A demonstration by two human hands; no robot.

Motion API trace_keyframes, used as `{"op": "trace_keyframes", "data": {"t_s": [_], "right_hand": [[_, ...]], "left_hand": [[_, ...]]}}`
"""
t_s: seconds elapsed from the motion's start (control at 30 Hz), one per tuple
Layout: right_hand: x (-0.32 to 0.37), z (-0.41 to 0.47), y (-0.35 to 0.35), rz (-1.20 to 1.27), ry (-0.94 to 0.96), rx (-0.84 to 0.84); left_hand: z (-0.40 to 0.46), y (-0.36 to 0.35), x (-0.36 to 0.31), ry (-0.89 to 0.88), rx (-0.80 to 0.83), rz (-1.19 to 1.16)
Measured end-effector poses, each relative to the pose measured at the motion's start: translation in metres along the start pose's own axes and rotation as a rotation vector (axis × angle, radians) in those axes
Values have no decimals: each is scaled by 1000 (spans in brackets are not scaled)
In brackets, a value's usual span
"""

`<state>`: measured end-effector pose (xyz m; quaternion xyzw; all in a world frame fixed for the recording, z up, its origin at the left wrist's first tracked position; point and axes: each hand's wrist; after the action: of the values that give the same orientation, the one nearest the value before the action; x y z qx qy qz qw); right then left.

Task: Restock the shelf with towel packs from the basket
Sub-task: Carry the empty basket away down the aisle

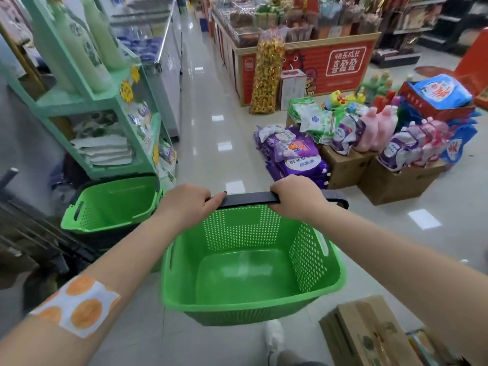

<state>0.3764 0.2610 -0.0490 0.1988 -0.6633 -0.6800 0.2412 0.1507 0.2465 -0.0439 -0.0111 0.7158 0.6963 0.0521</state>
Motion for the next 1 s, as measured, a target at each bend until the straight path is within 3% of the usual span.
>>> {"op": "trace_keyframes", "data": {"t_s": [0.57, 1.0], "right_hand": [[-174, 310, 11, -14, 100, -29], [-280, 522, 5, -14, -24, 32]], "left_hand": [[327, 20, 62, 66, -101, -86], [584, 28, 119, -86, -77, -96]]}}
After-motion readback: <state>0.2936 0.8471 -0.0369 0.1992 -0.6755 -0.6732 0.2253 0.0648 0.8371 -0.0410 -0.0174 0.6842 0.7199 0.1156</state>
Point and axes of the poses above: each hand's wrist, its own z-axis towards the middle knuckle, its own y-axis out of the back of the hand, x = y × z, and after that the axes turned 11 degrees about y, right-handed
